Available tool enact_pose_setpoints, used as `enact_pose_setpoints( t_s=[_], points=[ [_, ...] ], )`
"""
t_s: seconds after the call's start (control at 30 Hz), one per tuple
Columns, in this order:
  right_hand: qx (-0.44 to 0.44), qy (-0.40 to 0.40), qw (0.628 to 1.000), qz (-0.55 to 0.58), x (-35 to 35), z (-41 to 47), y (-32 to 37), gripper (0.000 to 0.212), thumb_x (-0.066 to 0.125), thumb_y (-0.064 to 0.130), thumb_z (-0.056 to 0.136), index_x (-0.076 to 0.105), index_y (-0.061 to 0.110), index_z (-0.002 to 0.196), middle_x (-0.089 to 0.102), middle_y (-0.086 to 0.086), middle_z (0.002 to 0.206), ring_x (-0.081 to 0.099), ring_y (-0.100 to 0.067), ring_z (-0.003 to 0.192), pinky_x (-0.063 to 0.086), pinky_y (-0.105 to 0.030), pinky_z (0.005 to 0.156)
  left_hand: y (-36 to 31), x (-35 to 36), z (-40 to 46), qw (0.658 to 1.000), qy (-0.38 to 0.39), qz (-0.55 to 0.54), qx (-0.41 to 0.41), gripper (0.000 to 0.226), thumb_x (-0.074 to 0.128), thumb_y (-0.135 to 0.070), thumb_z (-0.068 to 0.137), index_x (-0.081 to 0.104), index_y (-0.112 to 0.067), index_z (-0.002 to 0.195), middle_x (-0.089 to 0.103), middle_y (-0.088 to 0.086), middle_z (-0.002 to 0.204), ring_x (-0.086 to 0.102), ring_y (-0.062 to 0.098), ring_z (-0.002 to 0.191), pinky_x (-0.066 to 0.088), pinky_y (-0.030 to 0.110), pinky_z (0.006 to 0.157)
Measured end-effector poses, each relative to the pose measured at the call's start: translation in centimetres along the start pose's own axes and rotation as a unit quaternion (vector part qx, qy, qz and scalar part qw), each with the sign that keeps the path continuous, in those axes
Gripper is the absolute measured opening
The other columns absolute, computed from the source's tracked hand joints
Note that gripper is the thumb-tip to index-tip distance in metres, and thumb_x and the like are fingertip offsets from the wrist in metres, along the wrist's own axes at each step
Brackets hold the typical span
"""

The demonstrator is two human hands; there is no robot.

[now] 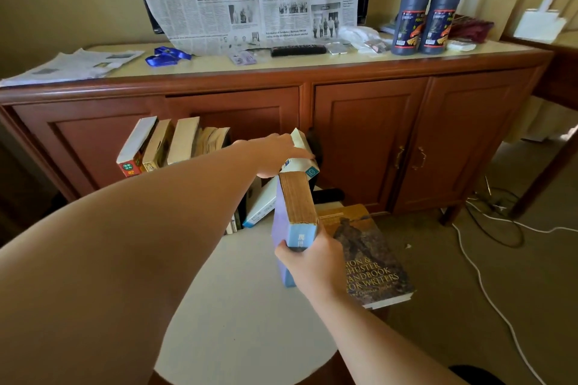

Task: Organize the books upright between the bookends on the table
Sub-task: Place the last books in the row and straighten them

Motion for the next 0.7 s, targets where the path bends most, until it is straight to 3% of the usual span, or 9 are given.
enact_pose_setpoints(
  t_s=[0.1,0.33,0.53,0.63,0.7],
  points=[
    [0.01,0.0,1.0,-0.003,0.0,-0.1,0.0,0.041,0.084,0.033,0.071,0.043,0.032,0.074,0.05,0.016,0.057,0.051,0.001,0.049,0.031,-0.016,0.044,0.7,0.3,-0.6,0.999,-0.023,-0.034,-0.024,0.08,0.063,-0.016,0.102,0.022,-0.055,0.159,0.044,0.006,0.146,0.044,0.03,0.129,0.048,0.046,0.099],
    [0.028,0.006,1.0,0.009,-0.2,-0.1,0.0,0.039,0.083,0.033,0.071,0.044,0.03,0.072,0.056,0.012,0.061,0.056,-0.003,0.053,0.037,-0.018,0.045,2.0,0.3,-2.0,0.997,-0.048,-0.046,-0.045,0.086,0.077,-0.051,0.09,0.023,-0.057,0.157,0.045,0.006,0.146,0.041,0.033,0.137,0.029,0.061,0.119],
    [0.054,0.0,0.998,0.027,0.1,0.0,-0.7,0.03,0.079,0.037,0.067,0.052,0.024,0.074,0.062,0.008,0.063,0.061,-0.013,0.056,0.046,-0.025,0.048,3.7,-0.5,-5.2,0.989,-0.094,-0.084,-0.081,0.085,0.072,-0.073,0.081,0.031,-0.057,0.153,0.046,0.0,0.138,0.041,0.027,0.134,0.029,0.054,0.119],
    [0.06,-0.003,0.998,0.034,0.3,0.1,-1.0,0.028,0.079,0.036,0.068,0.056,0.023,0.077,0.063,0.008,0.064,0.063,-0.011,0.058,0.05,-0.028,0.049,4.8,-0.9,-7.0,0.985,-0.115,-0.085,-0.095,0.082,0.067,-0.078,0.082,0.039,-0.047,0.153,0.041,0.003,0.153,0.034,0.03,0.144,0.025,0.055,0.123],
    [0.064,-0.007,0.997,0.041,0.4,0.3,-1.0,0.026,0.08,0.035,0.069,0.059,0.022,0.078,0.065,0.009,0.065,0.063,-0.008,0.059,0.047,-0.022,0.048,5.4,-1.1,-8.1,0.983,-0.13,-0.084,-0.098,0.076,0.064,-0.074,0.087,0.047,-0.036,0.151,0.031,0.002,0.167,0.023,0.03,0.155,0.019,0.054,0.127]
  ],
)
Point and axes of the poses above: each hand's wrist, its own z-axis towards the middle knuckle, its own x-axis out of the palm, y = z × x, the point moved 5 cm from there along z, towards the middle knuckle
